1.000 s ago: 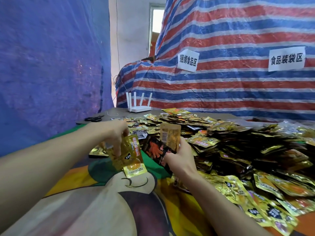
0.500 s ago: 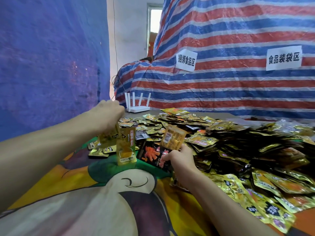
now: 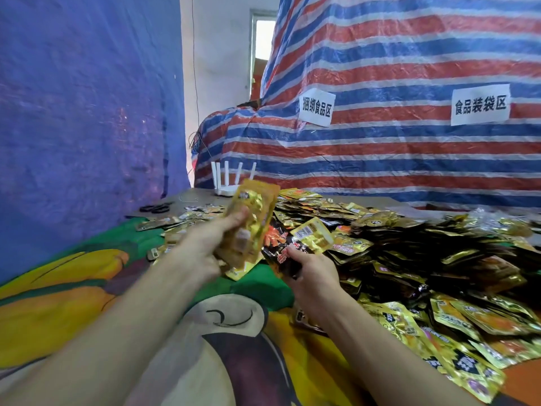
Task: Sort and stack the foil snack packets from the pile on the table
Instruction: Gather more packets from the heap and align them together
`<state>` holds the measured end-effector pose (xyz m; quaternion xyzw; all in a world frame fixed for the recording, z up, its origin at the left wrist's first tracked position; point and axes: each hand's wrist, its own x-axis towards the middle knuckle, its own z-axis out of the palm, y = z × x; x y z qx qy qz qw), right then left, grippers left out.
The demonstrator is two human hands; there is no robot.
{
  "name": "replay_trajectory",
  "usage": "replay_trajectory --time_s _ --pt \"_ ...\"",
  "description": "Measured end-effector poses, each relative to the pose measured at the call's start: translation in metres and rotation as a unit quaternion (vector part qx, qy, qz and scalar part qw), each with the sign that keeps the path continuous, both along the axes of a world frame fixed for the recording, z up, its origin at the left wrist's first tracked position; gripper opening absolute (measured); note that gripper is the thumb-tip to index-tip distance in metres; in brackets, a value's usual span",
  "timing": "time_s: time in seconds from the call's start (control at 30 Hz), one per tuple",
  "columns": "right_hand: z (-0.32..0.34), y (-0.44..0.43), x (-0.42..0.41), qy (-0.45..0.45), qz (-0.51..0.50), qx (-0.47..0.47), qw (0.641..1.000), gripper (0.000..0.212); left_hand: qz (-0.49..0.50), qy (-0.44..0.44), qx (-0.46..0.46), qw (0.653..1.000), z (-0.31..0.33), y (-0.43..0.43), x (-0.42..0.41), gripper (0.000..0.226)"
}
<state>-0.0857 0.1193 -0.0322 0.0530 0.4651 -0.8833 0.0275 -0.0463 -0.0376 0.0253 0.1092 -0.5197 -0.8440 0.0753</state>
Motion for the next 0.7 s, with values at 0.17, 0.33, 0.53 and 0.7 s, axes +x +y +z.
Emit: replay_trajectory --time_s 0.17,0.33,0.53,0.7 --pt "-0.002 0.004 -0.002 0.03 0.021 0.01 0.999 0.023 -0.012 -0.014 0.106 0.994 -0.068 0.028 -0.017 0.062" --pt "-0.011 0.0 -0.002 0.133 0.05 0.166 0.976 0.037 0.034 0.024 0.045 0.998 -0.078 0.028 -0.021 0.067" --pt "-0.007 0.004 0.009 0.241 0.059 0.331 0.91 0.051 0.073 0.074 -0.162 0.981 -0.085 0.03 -0.017 0.066" --pt "-0.008 -0.002 0.016 0.26 0.088 0.352 0.895 0.05 0.12 0.15 -0.448 0.873 -0.09 0.033 -0.019 0.052"
